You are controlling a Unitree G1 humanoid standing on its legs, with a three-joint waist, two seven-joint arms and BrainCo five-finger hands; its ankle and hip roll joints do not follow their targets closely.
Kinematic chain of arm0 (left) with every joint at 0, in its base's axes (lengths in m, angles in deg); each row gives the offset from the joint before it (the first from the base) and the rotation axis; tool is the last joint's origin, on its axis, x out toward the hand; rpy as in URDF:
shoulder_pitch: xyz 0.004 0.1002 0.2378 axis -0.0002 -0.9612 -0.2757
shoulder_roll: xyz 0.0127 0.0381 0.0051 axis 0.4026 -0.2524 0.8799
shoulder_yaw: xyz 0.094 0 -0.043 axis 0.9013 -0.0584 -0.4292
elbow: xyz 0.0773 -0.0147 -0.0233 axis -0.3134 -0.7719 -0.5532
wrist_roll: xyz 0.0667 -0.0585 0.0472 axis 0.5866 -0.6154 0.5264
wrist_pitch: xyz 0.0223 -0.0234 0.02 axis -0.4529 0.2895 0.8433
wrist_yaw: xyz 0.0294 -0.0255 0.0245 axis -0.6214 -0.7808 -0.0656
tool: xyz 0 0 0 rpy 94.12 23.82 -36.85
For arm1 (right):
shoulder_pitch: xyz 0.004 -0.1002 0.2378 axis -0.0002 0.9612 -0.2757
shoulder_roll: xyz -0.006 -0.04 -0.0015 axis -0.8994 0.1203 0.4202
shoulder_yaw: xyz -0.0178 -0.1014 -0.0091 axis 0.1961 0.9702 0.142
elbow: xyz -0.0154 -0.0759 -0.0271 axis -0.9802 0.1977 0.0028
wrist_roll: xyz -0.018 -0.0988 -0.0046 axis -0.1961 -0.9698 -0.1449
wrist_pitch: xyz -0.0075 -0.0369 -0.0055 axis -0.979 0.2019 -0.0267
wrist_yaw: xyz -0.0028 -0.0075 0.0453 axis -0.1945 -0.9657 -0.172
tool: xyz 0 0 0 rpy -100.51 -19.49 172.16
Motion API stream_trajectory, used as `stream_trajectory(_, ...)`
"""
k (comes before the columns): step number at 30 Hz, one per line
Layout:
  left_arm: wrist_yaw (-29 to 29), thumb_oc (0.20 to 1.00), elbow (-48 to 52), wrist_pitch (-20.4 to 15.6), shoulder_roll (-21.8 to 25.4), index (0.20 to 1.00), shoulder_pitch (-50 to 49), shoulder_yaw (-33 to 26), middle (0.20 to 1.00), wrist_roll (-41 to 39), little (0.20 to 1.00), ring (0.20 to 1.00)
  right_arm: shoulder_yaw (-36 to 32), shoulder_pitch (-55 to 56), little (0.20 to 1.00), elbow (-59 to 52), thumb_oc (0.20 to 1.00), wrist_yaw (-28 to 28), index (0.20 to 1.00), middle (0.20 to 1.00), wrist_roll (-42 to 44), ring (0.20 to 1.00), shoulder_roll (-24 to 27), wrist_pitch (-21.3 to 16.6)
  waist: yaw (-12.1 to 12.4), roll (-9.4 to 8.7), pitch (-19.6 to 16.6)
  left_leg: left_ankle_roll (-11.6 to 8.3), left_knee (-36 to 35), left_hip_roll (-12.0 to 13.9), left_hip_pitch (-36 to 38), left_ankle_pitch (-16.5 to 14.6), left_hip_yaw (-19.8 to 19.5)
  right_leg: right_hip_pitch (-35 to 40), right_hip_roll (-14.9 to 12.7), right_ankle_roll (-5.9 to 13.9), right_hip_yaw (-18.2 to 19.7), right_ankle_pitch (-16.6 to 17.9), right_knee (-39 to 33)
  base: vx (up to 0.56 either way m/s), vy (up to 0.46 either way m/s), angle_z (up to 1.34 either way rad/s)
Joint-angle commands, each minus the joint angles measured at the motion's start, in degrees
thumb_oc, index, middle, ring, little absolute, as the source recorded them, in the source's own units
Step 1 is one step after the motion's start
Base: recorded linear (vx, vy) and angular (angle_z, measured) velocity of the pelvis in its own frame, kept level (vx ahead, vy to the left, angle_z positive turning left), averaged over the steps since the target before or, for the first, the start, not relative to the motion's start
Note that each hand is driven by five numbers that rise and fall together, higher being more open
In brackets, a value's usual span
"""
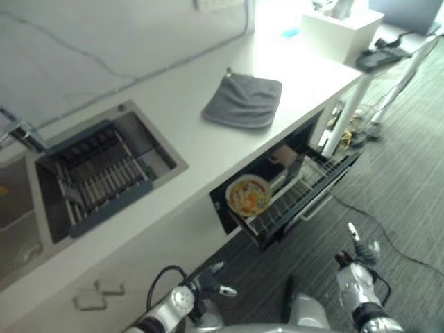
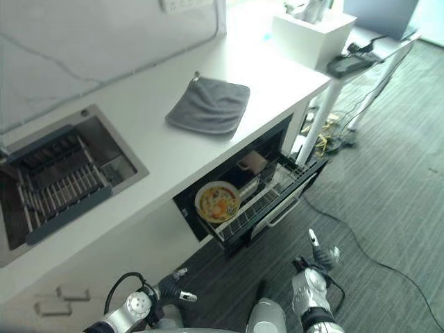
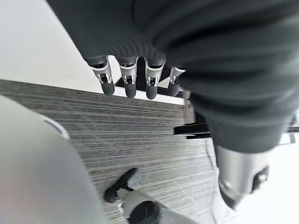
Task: Place the dishes in the dishwasher.
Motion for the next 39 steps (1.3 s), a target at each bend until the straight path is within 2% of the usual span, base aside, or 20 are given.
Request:
stream_trajectory(1, 1.61, 1.0, 4.59, 0.8, 0.5, 1.0, 0.97, 2.73, 1.0, 0.92, 1.0, 1.0, 0.94, -5.75, 1.0, -1.52, 1.0, 7.8, 1.0, 1.0, 5.05, 1.0, -0.92, -3.71, 2.8, 0.39, 3.92, 2.72, 2.45, -2.07, -6.65, 4.04, -1.6, 4.39, -3.64, 1.9, -2.74, -16.46, 18.08, -0.05, 0.015, 0.16)
stream_trajectory(3, 1.8, 1.0, 4.6, 0.7, 0.59, 1.0, 1.62, 3.23, 1.0, 0.54, 1.0, 1.0, 2.39, -8.05, 1.0, -1.41, 1.0, 8.69, 1.0, 1.0, 4.15, 1.0, -1.27, -3.19, 3.18, 0.67, 4.42, 2.68, 3.02, -2.01, -7.86, 4.16, -1.93, 3.41, -3.94, 1.67, -3.08, -16.8, 19.1, -0.08, 0.033, 0.16)
stream_trajectory(6, 1.73, 1.0, 5.23, 0.38, 1.51, 1.0, 4.38, 4.6, 1.0, -2.34, 1.0, 1.0, 5.47, -15.32, 1.0, -1.13, 1.0, 13.28, 1.0, 1.0, 1.62, 1.0, -0.62, 0.02, 4.34, 1.49, 6.13, 2.42, 4.67, -2.32, -11.71, 4.37, -3.39, -0.3, -4.84, 1.09, -3.44, -17.79, 22.39, -0.1, 0.05, -0.05)
stream_trajectory(17, -0.84, 1.0, 12.61, 3.04, 5.34, 1.0, 8.12, 7.15, 1.0, -6.23, 1.0, 1.0, 6.61, -27.83, 1.0, -0.69, 1.0, 22.55, 1.0, 1.0, -1.76, 1.0, 5.39, 2.92, 6.77, 2.4, 7.81, 2.43, 4.8, -4.76, -15.68, 5.17, -6.1, -4.18, -4.67, 0.34, -3.82, -19.03, 25.35, -0.04, 0.035, 0.13)
stream_trajectory(22, -1.16, 1.0, 14.0, 2.89, 6.64, 1.0, 8.28, 8.0, 1.0, -6.45, 1.0, 1.0, 7.67, -31.4, 1.0, -0.5, 1.0, 23.63, 1.0, 1.0, -3.59, 1.0, 7.77, 4.3, 7.6, 2.47, 8.03, 2.45, 4.99, -5.4, -16.5, 5.23, -7.14, -4.92, -4.74, 0.21, -3.76, -19.09, 25.83, -0.01, 0.043, 0.15)
stream_trajectory(23, -1.12, 1.0, 14.49, 2.27, 7.22, 1.0, 8.36, 8.63, 1.0, -5.68, 1.0, 1.0, 8.44, -33.81, 1.0, -0.1, 1.0, 24.49, 1.0, 1.0, -2.81, 1.0, 9.21, 5.97, 8.13, 2.52, 8.18, 2.37, 5.04, -5.65, -16.86, 5.29, -7.58, -5.13, -4.74, 0.15, -3.79, -19.01, 25.75, 0.0, 0.079, 0.15)
stream_trajectory(30, -0.36, 1.0, 14.66, 1.06, 7.82, 1.0, 10.85, 12.57, 1.0, -3.7, 1.0, 1.0, 13.66, -45.75, 1.0, 2.99, 1.0, 25.75, 1.0, 1.0, -7.34, 1.0, 13.11, 7.34, 10.55, 2.38, 9.63, 2.64, 5.27, -6.4, -19.09, 5.57, -9.15, -7.8, -5.06, 0.19, -4.33, -18.36, 26.48, -0.02, 0.095, 0.1)
stream_trajectory(34, 0.15, 1.0, 14.84, -0.83, 9.06, 1.0, 11.55, 13.6, 1.0, -3.57, 1.0, 1.0, 17.36, -52.71, 1.0, 5.41, 1.0, 27.13, 1.0, 1.0, -6.62, 1.0, 16.62, 8.3, 12.35, 1.6, 10.32, 2.88, 4.77, -7.04, -20.7, 6.38, -9.96, -9.05, -4.47, 0.09, -4.36, -17.86, 26.3, -0.04, 0.046, 0.14)
stream_trajectory(39, 0.56, 1.0, 15.12, -2.45, 11.5, 1.0, 12.73, 14.27, 1.0, -2.72, 1.0, 1.0, 20.98, -59.34, 1.0, 7.64, 1.0, 27.1, 1.0, 1.0, -7.72, 1.0, 18.2, 7.41, 14.23, 0.4, 11.0, 3.11, 5.09, -7.25, -22.99, 6.79, -10.78, -10.23, -3.92, -0.04, -5.27, -17.16, 26.18, -0.03, -0.025, 0.11)
